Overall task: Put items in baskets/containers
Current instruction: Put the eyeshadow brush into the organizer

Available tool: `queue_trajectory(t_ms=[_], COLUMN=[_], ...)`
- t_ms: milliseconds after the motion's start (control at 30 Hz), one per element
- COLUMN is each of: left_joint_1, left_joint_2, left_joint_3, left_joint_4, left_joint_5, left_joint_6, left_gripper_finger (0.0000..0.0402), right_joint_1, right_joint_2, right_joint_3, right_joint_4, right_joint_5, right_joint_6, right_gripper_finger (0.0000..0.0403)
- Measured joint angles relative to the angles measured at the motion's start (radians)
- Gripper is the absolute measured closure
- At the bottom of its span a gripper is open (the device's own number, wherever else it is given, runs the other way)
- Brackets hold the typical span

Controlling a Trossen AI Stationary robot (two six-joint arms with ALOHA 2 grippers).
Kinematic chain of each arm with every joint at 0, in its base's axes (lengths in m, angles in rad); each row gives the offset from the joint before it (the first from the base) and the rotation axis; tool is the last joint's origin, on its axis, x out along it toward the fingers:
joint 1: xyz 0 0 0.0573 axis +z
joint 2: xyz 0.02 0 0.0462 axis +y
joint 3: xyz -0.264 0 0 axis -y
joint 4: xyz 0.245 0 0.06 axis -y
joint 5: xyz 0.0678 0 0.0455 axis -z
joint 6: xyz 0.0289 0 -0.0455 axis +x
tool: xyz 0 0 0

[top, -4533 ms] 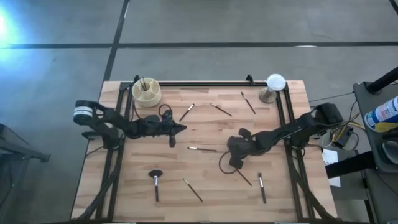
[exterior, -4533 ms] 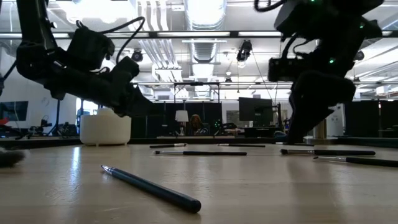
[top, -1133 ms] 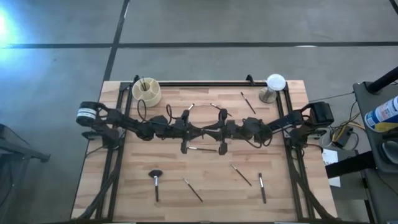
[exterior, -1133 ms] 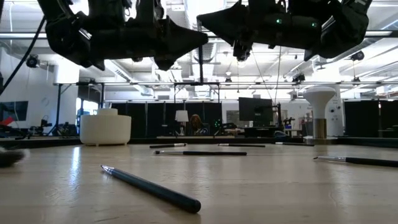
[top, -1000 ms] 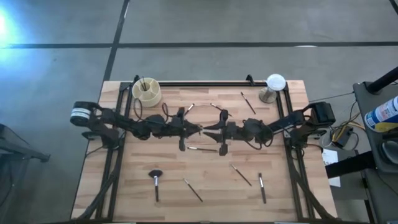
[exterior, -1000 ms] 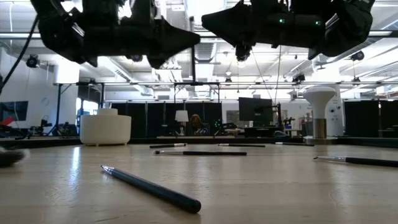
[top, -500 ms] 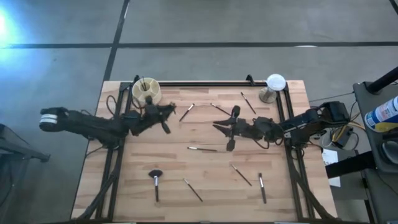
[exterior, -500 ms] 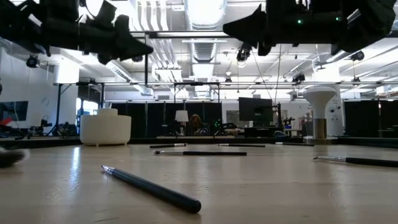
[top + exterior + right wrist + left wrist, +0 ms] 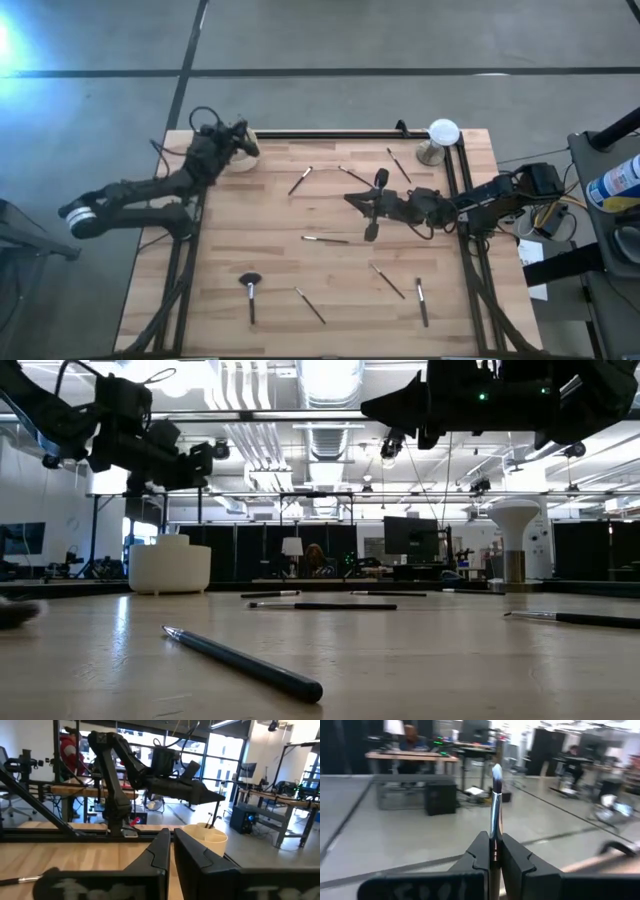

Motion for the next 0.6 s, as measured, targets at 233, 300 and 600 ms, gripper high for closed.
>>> queue_trajectory(t_ms=[233, 300, 600], left_joint_1=[0.056, 0.059, 0.071], left_joint_2=[0.004, 0.008, 0.054], left_joint_3=[0.026, 0.026, 0.009], left_joint_4=[0.002, 0.001, 0.003], left_joint_5=[-0.049, -0.084, -0.104], left_joint_6=[0.088, 0.11, 0.115], left_gripper_finger=[0.0382, 0.0382, 0.0381], right_joint_1=[0.0, 0.0, 0.0], right_joint_2=[0.0, 0.0, 0.001], right_joint_3=[0.0, 0.0, 0.0], right_joint_4=[0.0, 0.0, 0.0], right_joint_5=[-0.001, -0.001, -0.003], right_joint_6=[-0.007, -0.006, -0.004], right_gripper_finger=[0.0385, 0.0385, 0.0385])
